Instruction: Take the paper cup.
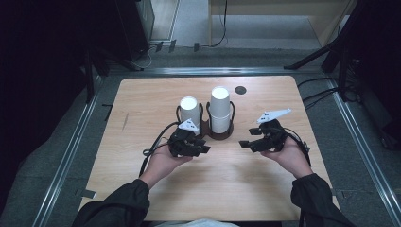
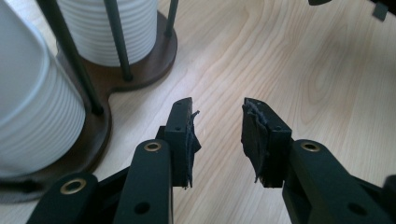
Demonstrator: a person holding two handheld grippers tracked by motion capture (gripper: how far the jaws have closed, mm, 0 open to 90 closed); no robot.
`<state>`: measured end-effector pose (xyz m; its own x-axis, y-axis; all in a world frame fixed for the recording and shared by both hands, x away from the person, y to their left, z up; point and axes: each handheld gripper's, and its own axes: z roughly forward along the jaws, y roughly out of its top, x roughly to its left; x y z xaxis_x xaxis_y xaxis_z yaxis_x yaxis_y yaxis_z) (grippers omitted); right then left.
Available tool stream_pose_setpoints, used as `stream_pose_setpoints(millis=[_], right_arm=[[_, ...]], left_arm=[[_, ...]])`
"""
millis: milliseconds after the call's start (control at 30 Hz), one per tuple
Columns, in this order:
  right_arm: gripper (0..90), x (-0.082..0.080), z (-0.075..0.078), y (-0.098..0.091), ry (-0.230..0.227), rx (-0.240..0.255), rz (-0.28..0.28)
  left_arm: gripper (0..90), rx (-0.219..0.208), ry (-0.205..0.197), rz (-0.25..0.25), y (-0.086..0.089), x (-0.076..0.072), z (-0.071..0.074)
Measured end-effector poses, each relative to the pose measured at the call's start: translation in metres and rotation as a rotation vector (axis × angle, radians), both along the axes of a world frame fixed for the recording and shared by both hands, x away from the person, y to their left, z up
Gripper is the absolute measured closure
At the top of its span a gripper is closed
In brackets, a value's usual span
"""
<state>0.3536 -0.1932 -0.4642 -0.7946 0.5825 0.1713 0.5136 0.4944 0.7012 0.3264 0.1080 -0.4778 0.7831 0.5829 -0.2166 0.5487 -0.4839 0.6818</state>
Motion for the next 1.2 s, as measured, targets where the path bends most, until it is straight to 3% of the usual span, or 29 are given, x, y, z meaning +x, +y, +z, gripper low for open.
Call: stream_pose_setpoints(millis=[133,233,300,400,467,500,633,833,1200], right_arm=[[29.6,0.008,0.012,0.000,-0.024,-0.016,0.009],[29.5,0.013,0.018,0.001,-0.034,-0.015,0.011],[29.4,0.017,0.025,0.001,-0.043,-0.013,0.012],[29.3,0.025,0.040,0.002,-0.062,-0.015,0.010],[29.1,0.027,0.042,0.002,-0.065,-0.015,0.010],[28.8,0.033,0.048,0.004,-0.068,-0.016,0.009],[28.8,0.043,0.056,0.010,-0.074,-0.026,0.010],[28.8,0.057,0.063,0.024,-0.084,-0.027,0.020],[26.1,0.075,0.078,0.048,-0.113,-0.009,0.030]], left_arm=[[69.4,-0.018,-0.007,0.021,-0.006,0.005,0.003],[73.0,-0.044,0.016,0.020,-0.011,0.011,0.004],[74.7,-0.056,-0.007,0.025,-0.016,0.011,0.005],[77.2,-0.067,-0.009,0.043,-0.021,0.016,0.006],[77.6,-0.082,-0.009,0.055,-0.024,0.019,0.008],[78.0,-0.110,-0.003,0.058,-0.027,0.021,0.010],[81.7,-0.106,-0.033,0.078,-0.034,0.025,0.011],[87.4,-0.136,-0.026,0.142,-0.036,0.036,0.004],[87.3,-0.173,-0.029,0.205,-0.039,0.047,0.000]])
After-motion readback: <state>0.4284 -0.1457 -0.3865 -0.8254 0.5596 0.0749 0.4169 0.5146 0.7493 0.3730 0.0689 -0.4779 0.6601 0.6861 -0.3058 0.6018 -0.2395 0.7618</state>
